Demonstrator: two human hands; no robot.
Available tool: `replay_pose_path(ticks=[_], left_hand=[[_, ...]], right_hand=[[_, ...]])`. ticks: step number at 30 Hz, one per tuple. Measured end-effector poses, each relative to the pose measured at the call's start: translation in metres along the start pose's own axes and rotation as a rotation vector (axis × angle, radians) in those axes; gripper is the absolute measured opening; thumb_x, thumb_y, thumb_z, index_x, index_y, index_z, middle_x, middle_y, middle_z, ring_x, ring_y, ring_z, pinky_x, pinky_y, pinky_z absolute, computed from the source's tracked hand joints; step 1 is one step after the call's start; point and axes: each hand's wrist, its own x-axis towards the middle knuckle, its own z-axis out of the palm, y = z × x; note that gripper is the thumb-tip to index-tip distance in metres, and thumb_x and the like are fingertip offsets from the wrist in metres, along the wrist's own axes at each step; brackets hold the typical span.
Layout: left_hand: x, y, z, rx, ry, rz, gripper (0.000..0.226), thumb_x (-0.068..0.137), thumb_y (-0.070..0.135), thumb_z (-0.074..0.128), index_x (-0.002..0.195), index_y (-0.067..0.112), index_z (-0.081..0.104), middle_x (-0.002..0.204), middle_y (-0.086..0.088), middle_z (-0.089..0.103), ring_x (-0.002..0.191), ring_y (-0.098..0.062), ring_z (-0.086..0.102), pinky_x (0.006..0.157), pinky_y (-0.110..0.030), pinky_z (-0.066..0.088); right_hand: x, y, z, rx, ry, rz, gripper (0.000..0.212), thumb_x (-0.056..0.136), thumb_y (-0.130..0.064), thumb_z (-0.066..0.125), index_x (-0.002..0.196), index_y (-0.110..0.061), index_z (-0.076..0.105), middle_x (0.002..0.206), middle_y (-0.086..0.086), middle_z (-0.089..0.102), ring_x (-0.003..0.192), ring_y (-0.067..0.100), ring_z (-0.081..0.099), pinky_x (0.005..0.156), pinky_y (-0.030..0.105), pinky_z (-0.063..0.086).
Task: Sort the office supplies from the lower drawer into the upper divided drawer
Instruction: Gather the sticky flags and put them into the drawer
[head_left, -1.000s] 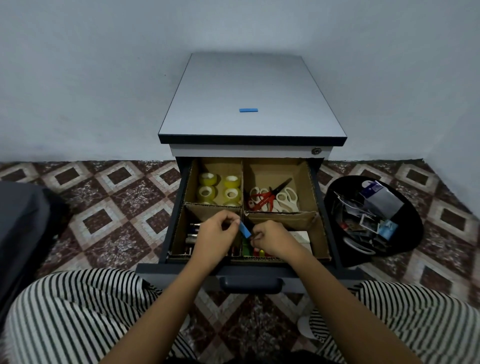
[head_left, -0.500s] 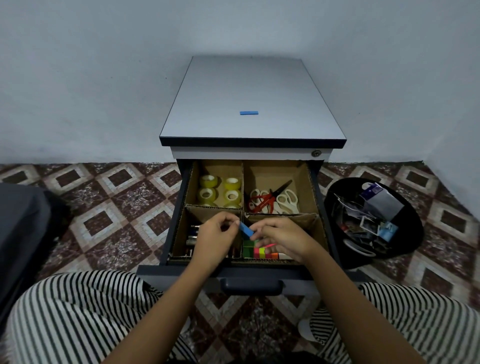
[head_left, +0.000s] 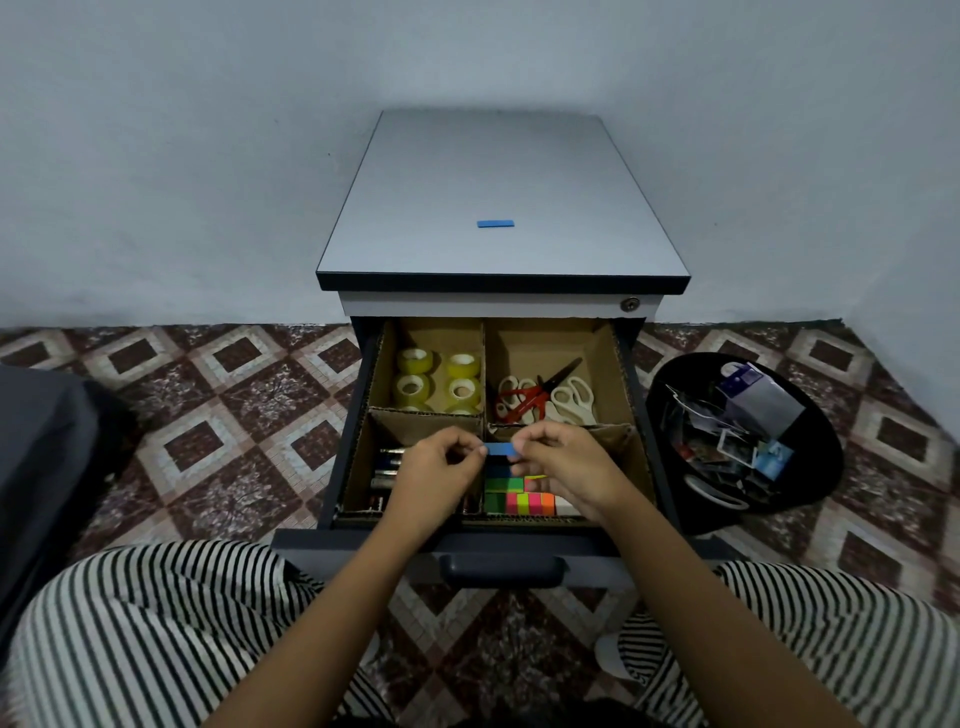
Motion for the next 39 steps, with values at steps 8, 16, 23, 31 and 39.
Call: replay_pose_path(ticks=[8,16,23,31,39], left_hand=[[0.002,-0.002,0.001,0.011,-0.004,-0.031,0.009,0.089,0.02,0.062,0.09,0.016,0.069,0.08,0.008,0.063,0.072,0.0,0.055,0.06,-0.007,0.04],[0.001,-0.002,0.0,0.008,-0.014,-0.035,0.008,0.09,0.021,0.061,0.091,0.019,0.068,0.083,0.011,0.063,0.074,0.003,0.055,0.059,-0.003,0.04],[0.0,0.0,-0.001,0.002,-0.014,-0.028,0.008,0.09,0.019,0.06,0.09,0.017,0.068,0.081,0.012,0.062,0.071,0.003,0.053,0.057,-0.002,0.039],[0.001,-0.002,0.0,0.024,-0.025,-0.025,0.007,0.09,0.02,0.061,0.088,0.019,0.068,0.081,0.012,0.062,0.074,0.002,0.054,0.06,-0.006,0.038],[0.0,-0.002,0.0,0.051,-0.014,-0.007,0.008,0.09,0.02,0.06,0.088,0.019,0.068,0.08,0.014,0.061,0.073,0.005,0.052,0.058,-0.001,0.038]], right_hand=[[0.003,-0.005,-0.02,-0.284,-0.05,-0.039,0.012,0.091,0.0,0.054,0.09,-0.009,0.063,0.077,0.007,0.062,0.067,0.011,0.059,0.058,0.018,0.05],[0.02,-0.003,-0.008,-0.867,-0.212,0.025,0.018,0.091,-0.002,0.053,0.099,-0.01,0.067,0.076,0.0,0.061,0.062,0.005,0.056,0.059,0.016,0.049],[0.025,0.004,0.003,-1.133,-0.203,-0.075,0.017,0.088,-0.006,0.058,0.102,-0.01,0.068,0.088,0.001,0.06,0.084,0.017,0.059,0.062,0.02,0.042],[0.027,0.01,0.009,-1.215,-0.133,-0.16,0.014,0.087,-0.009,0.06,0.097,-0.005,0.069,0.101,0.011,0.068,0.096,0.023,0.063,0.08,0.025,0.047],[0.025,0.012,0.012,-1.225,-0.115,-0.184,0.012,0.085,-0.009,0.061,0.094,-0.003,0.067,0.098,0.013,0.068,0.094,0.025,0.063,0.08,0.029,0.049]])
